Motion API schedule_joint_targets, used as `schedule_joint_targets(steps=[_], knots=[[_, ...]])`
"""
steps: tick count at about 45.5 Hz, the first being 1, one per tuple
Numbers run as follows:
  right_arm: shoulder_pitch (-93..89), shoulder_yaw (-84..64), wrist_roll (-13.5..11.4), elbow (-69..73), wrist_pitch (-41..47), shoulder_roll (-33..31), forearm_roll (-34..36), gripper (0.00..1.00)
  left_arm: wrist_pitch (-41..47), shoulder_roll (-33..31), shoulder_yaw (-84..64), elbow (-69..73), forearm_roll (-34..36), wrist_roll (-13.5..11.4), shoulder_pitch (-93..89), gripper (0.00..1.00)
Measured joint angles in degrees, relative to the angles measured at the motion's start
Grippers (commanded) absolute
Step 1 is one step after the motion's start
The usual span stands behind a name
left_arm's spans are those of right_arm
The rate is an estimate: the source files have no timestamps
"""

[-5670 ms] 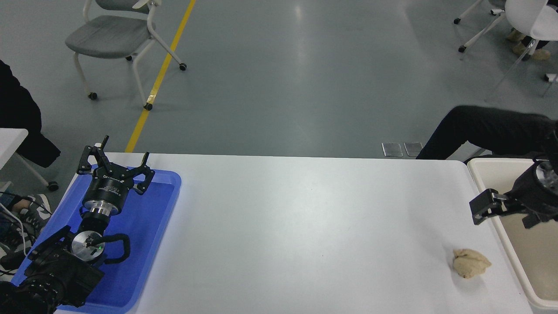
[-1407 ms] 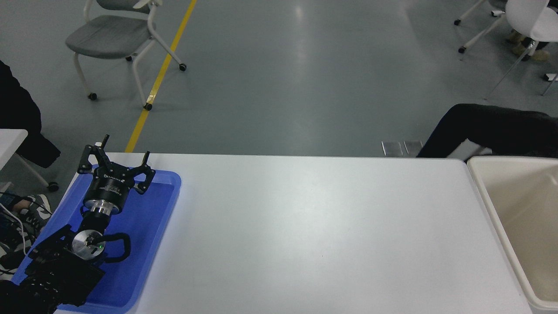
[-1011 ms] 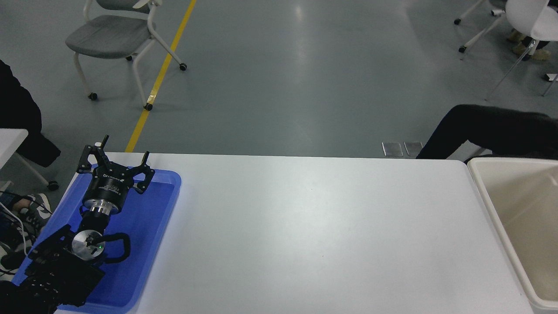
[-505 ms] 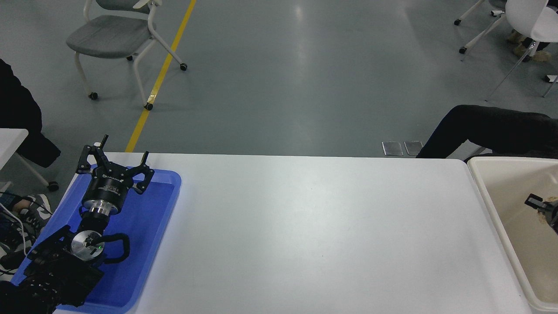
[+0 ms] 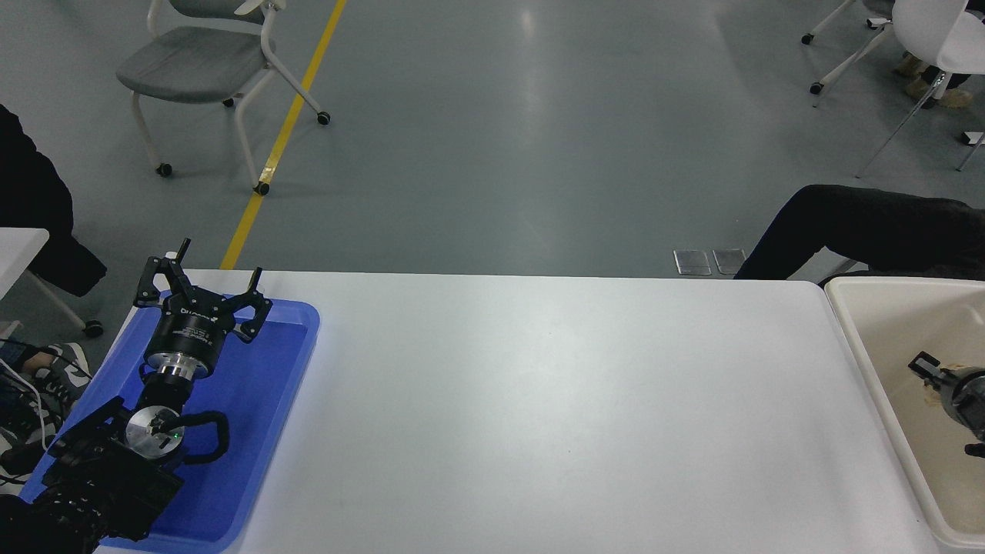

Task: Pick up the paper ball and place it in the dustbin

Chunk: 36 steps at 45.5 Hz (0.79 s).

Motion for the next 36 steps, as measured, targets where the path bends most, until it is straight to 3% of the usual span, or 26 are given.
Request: schedule_joint_targets(steps=[22, 36], knots=[[0.2, 10.1, 0.2, 0.7, 0.2, -1.1, 0.5, 1.00, 0.0, 0.0, 0.0, -0.1, 0.0, 0.0, 0.0, 1.00], [0.5, 25.9, 0.3, 5.4, 0.3, -3.1, 0.5, 1.00, 0.0, 0.1, 0.0, 0.0, 0.0, 0.0, 0.0, 1.00]])
